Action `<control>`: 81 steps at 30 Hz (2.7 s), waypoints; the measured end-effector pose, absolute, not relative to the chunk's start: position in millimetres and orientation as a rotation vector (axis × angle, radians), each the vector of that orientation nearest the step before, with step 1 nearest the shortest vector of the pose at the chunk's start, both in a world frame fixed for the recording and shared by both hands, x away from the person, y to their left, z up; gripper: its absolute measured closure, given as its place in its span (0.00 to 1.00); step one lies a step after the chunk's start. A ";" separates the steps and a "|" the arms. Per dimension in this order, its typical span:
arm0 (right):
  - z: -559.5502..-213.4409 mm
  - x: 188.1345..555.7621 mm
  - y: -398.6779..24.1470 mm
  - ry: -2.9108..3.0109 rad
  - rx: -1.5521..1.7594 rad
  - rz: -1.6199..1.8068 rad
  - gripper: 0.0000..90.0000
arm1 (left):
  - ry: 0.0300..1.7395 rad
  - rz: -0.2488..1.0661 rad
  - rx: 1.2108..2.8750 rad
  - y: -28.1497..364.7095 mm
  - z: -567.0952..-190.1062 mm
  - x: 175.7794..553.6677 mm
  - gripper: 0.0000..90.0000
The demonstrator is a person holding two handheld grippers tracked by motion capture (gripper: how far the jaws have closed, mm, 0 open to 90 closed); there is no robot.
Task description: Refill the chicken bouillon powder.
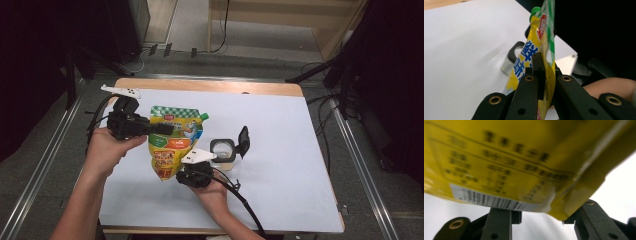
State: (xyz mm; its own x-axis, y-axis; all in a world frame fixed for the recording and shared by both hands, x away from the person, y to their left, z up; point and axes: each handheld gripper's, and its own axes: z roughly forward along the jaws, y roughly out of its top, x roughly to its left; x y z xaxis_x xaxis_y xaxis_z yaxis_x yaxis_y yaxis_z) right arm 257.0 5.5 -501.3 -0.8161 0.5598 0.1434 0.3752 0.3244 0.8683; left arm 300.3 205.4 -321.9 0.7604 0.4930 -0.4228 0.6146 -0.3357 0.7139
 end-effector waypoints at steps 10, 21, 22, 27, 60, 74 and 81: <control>-487.7 242.7 -0.3 2.425 0.775 1.519 0.64 | 0.815 -0.094 2.091 177.2 -329.3 296.4 0.93; -474.9 228.8 -10.4 2.465 0.762 1.557 0.62 | 0.801 -0.079 2.117 158.6 -335.0 292.2 0.87; -474.9 228.8 -10.4 2.465 0.762 1.557 0.62 | 0.801 -0.079 2.117 158.6 -335.0 292.2 0.87; -477.8 221.0 -10.7 2.473 0.715 1.512 0.62 | 0.803 -0.062 2.167 146.0 -340.3 289.1 0.87; -470.2 211.1 1.1 2.570 0.650 1.558 0.58 | 0.950 -0.161 2.190 127.9 -360.8 300.3 0.89; -470.9 214.7 -1.1 2.610 0.771 1.686 0.64 | 0.986 -0.226 2.192 118.6 -365.4 304.4 0.80; -473.2 219.9 -6.1 2.598 0.839 1.736 0.65 | 1.010 -0.250 2.202 116.8 -367.1 303.6 0.75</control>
